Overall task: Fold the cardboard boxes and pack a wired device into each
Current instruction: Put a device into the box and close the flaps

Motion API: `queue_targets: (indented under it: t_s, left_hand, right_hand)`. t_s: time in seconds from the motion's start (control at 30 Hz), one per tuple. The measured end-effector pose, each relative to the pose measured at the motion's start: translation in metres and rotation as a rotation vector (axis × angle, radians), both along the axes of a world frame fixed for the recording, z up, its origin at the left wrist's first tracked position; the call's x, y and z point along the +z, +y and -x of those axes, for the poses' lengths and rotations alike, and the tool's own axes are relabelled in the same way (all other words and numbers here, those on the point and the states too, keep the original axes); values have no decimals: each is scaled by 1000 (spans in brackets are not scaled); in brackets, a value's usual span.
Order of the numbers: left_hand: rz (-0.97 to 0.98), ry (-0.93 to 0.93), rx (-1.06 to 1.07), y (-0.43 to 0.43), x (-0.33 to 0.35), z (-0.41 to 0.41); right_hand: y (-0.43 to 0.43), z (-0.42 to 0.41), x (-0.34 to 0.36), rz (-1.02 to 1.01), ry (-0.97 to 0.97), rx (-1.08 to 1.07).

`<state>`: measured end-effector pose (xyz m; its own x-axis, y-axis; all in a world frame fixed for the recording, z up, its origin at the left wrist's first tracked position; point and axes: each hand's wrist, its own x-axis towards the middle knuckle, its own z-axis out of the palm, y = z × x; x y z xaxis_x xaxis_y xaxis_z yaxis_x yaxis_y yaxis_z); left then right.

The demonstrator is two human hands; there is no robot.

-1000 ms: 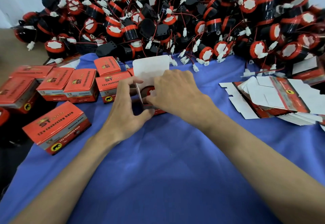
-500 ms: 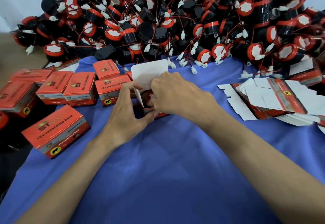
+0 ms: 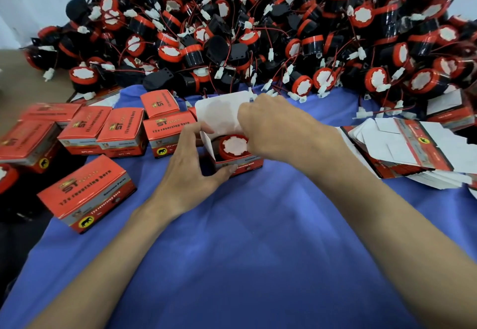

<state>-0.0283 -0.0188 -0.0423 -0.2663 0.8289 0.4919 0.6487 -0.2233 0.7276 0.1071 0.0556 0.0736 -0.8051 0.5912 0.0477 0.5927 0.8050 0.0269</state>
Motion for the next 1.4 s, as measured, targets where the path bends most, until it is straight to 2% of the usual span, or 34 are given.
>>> queue_targets:
  t_s: [0.1,0.4,0.5,0.6,0.7,0.87,1.03,1.2,1.4]
  left_hand:
    - [0,-8,-4,0,1,0]
    - [7,-1,-1,0,0,2]
    - [8,-6,12,1,-1,2]
    - [23,-27,12,2,0,2]
    - [30,-21,6,2,1,2]
    - [21,15,7,0,4,1]
    - [29,12,12,-1,6,0]
    - [28,19,18,1,3,0]
    - [35,15,21,1,4,0]
  right_hand:
    - [8,1,3,82,-13,-37]
    - [27,-1,-6,127,36,-63]
    - [35,-9,-5,196,73,-5]
    - [42,-23,-12,50,32,135]
    - [49,-35,-27,-126,155,191]
    - [58,-38,-42,118,232,182]
    - [58,-34,-40,265,244,145]
    - [54,-30,-48,273,286,87]
    - [49,-25,-47,425,436,-78]
